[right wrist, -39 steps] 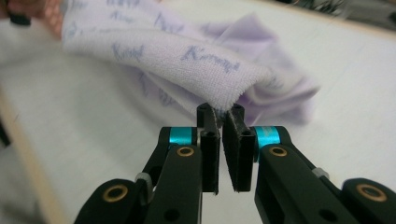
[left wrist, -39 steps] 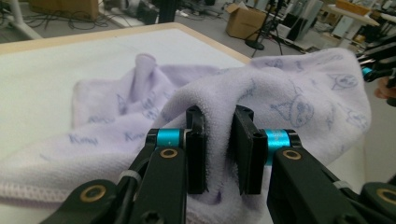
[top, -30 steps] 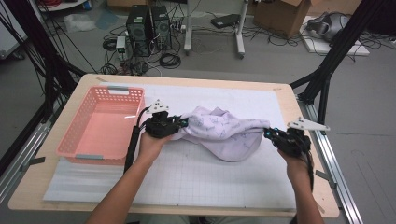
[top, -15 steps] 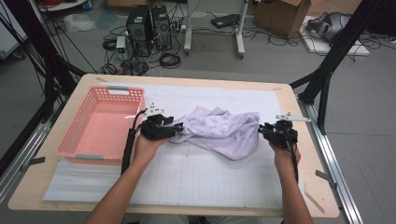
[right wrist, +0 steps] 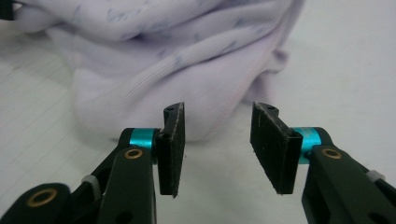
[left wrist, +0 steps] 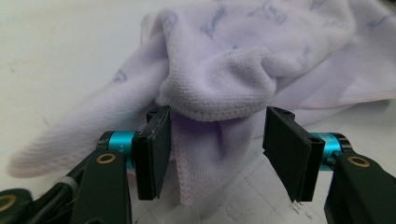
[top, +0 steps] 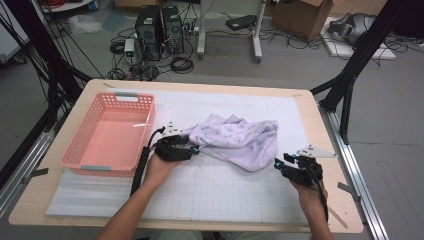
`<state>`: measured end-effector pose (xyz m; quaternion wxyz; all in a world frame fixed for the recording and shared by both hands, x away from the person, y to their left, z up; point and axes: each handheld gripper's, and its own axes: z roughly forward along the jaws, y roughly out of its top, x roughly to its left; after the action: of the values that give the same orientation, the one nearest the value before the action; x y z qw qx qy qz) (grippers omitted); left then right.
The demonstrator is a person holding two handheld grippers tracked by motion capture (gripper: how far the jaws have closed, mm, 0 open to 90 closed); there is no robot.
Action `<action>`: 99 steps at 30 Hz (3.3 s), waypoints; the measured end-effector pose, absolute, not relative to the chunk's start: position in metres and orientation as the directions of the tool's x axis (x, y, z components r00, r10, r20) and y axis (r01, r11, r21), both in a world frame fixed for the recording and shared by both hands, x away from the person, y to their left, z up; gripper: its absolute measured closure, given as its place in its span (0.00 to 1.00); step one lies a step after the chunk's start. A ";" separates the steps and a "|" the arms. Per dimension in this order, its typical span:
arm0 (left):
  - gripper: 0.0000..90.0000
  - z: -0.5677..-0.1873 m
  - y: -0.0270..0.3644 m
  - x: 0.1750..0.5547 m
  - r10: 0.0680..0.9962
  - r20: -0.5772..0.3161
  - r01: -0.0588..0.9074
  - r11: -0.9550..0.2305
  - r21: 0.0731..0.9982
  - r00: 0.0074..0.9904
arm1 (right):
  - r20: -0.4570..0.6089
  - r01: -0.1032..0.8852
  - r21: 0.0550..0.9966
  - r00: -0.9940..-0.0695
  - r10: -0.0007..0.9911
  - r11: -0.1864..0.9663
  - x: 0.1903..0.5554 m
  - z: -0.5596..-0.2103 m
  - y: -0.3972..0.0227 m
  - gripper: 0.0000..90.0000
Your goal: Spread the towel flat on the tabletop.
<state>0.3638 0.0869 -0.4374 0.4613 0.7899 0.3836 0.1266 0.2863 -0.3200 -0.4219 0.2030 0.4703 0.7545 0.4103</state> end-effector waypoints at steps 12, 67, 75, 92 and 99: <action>0.91 -0.434 0.087 0.335 0.644 -0.153 0.442 -0.315 0.840 0.749 | 0.116 0.570 0.774 -0.557 0.823 0.277 0.287 -0.436 -0.307 0.99; 0.93 -0.436 0.157 0.226 0.602 -0.252 0.413 -0.144 0.899 0.757 | 0.063 0.600 0.764 -0.435 0.898 0.238 0.254 -0.435 -0.286 0.92; 0.93 -0.436 0.150 0.214 0.577 -0.217 0.398 -0.205 0.894 0.787 | 0.047 0.566 0.788 -0.447 0.893 0.242 0.190 -0.408 -0.311 0.91; 0.46 -0.441 0.152 0.220 0.620 -0.248 0.410 -0.131 0.903 0.744 | 0.100 0.503 0.849 -0.453 0.886 0.161 0.172 -0.415 -0.334 0.58; 0.38 -0.436 0.152 0.238 0.642 -0.251 0.426 -0.130 0.895 0.725 | 0.076 0.435 0.890 -0.440 0.895 0.138 0.176 -0.407 -0.338 0.55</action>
<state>0.2383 0.1517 -0.4361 0.5537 0.7454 0.3581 0.0975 0.1761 -0.3378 -0.4071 0.2493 0.4669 0.7121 0.4613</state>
